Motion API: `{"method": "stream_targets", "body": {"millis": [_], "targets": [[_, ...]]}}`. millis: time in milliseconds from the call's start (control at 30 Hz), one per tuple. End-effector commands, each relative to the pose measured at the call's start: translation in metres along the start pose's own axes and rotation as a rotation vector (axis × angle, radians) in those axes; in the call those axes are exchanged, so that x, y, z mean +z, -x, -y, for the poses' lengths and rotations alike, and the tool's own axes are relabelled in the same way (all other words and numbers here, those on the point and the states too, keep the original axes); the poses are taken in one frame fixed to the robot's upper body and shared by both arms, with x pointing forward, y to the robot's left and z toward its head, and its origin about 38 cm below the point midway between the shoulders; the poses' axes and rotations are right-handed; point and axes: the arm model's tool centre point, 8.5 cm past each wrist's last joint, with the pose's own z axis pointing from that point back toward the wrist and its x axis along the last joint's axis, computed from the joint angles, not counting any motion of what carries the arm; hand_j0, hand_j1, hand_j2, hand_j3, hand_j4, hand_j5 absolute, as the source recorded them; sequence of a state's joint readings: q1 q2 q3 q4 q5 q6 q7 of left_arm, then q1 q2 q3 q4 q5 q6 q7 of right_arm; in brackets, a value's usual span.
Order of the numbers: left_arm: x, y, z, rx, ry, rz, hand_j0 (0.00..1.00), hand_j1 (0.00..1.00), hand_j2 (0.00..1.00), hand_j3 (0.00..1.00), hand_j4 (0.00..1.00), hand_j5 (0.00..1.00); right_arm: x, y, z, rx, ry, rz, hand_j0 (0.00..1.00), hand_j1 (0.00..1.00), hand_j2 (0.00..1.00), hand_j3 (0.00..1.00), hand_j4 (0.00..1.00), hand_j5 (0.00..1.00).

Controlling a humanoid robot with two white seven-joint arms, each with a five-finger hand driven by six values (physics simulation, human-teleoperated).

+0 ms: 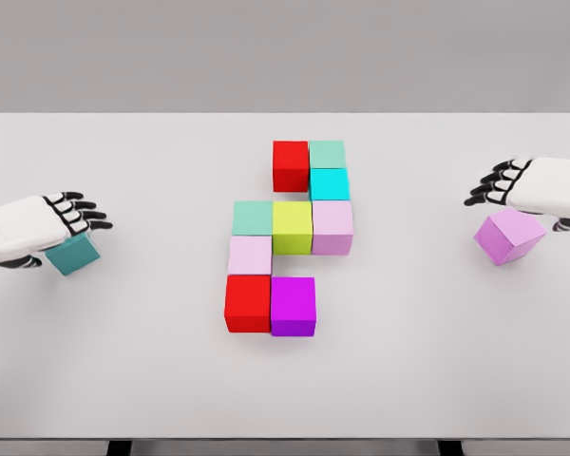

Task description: Assemble the squares on the desktop into the number 2

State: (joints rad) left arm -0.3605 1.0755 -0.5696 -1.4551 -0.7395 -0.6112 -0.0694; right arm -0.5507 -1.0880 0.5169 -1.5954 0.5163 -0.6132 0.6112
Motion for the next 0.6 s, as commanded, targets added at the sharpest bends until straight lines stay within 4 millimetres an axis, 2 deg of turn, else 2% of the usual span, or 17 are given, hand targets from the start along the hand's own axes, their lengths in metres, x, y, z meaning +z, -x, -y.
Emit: {"method": "stream_targets", "body": {"millis": [0,167,300,567], "targets": [[0.0,-0.001,0.002,0.007,0.005,0.004,1.0,1.0,1.0,1.0,1.0,1.0,-0.005,0.0,-0.009,-0.004,-0.029,-0.001,1.0,1.0,1.0,1.0,1.0,1.0],[-0.004,0.002,0.0,-0.002,0.01,0.006,1.0,1.0,1.0,1.0,1.0,1.0,-0.006,0.001,-0.018,-0.001,-0.067,-0.008,1.0,1.0,1.0,1.0,1.0,1.0],[-0.004,0.001,0.001,-0.002,0.013,0.01,1.0,1.0,1.0,1.0,1.0,1.0,-0.018,0.004,-0.024,-0.001,-0.081,-0.021,1.0,1.0,1.0,1.0,1.0,1.0],[-0.008,0.0,0.005,0.008,0.02,0.012,1.0,1.0,1.0,1.0,1.0,1.0,-0.025,0.0,-0.024,0.002,-0.076,-0.011,1.0,1.0,1.0,1.0,1.0,1.0]]}}
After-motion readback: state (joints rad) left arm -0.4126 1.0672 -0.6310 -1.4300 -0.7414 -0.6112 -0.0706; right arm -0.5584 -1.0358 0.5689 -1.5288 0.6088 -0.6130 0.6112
